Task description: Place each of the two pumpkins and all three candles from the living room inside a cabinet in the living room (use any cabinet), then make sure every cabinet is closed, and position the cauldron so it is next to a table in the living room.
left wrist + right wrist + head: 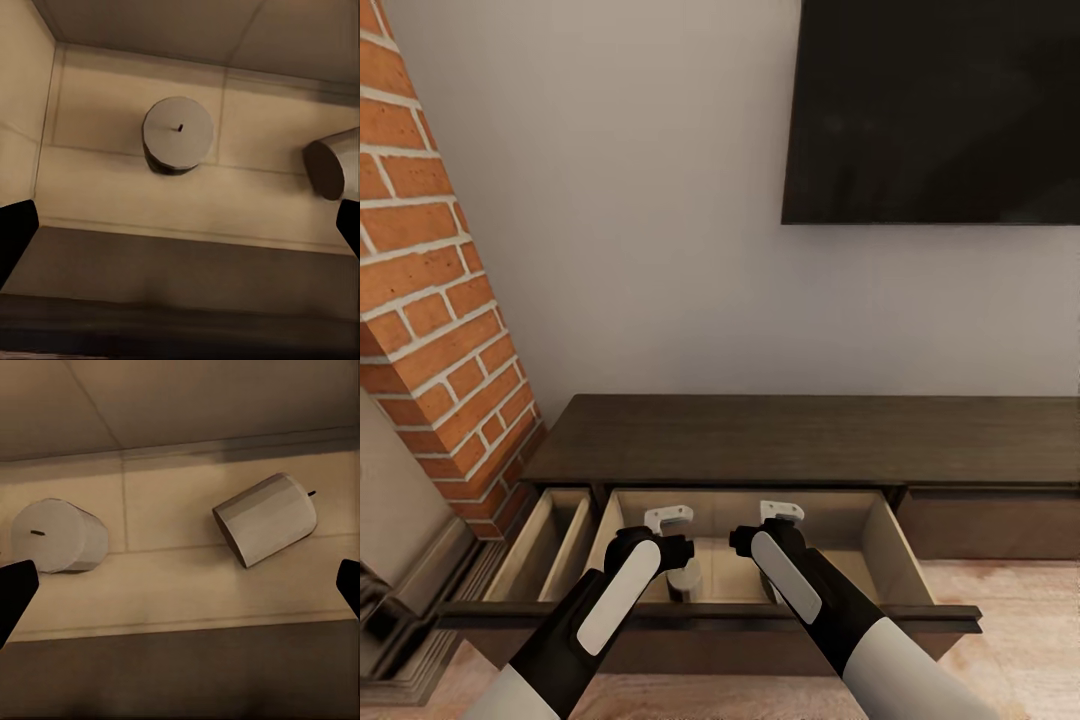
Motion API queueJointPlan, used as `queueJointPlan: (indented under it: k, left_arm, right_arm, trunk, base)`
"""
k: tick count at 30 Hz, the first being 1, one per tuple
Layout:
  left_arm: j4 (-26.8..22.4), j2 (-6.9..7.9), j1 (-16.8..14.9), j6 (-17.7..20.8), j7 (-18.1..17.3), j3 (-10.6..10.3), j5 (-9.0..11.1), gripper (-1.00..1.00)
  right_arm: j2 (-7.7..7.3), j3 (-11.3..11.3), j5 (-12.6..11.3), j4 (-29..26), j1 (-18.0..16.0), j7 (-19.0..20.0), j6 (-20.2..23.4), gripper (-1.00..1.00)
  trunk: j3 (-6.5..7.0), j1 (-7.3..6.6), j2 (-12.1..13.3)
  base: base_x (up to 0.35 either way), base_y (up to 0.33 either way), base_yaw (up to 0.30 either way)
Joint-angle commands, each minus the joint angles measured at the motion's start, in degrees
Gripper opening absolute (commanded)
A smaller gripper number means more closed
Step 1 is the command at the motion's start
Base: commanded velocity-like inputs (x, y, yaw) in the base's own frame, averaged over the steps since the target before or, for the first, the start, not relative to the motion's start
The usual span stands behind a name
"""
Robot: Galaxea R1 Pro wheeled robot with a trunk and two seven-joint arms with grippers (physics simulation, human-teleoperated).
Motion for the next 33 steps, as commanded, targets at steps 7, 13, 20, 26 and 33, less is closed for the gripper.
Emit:
queueJointPlan:
  k: [7, 13, 20, 26, 33]
  left_arm:
    - [-0.1, 0.01, 0.0, 0.0, 0.6, -0.1, 0.6, 1.00]
    - [-0.1, 0.03, 0.0, 0.0, 0.6, -0.1, 0.6, 1.00]
    - [-0.1, 0.06, 0.0, 0.0, 0.6, -0.1, 0.6, 1.00]
    - [-0.1, 0.08, 0.0, 0.0, 0.6, -0.1, 0.5, 1.00]
    - [-0.1, 0.10, 0.0, 0.1, 0.7, 0.0, 0.4, 1.00]
  right_arm:
    - [-0.02, 0.1, -0.4, -0.1, -0.1, -0.5, 0.1, 1.00]
    - [-0.02, 0.1, -0.4, -0.1, -0.1, -0.5, 0.1, 1.00]
    - [-0.02, 0.1, -0.4, -0.1, -0.1, -0.5, 0.1, 1.00]
    - [-0.02, 0.1, -0.4, -0.1, -0.1, -0.5, 0.1, 1.00]
    - [-0.07, 0.1, -0.4, -0.1, -0.1, -0.5, 0.2, 1.00]
  trunk:
    - [1.21, -1.56, 2.8]
    - [2.28, -2.88, 5.2]
    - [3.54, -4.41, 8.0]
    - [4.62, -5.73, 10.4]
    - [5.87, -7.27, 13.2]
  base:
    - [-0.012, 0.001, 0.000]
    - [-0.167, 0.036, 0.000]
    - [-0.052, 0.010, 0.000]
    - [-0.003, 0.001, 0.000]
    - [0.000, 0.000, 0.000]
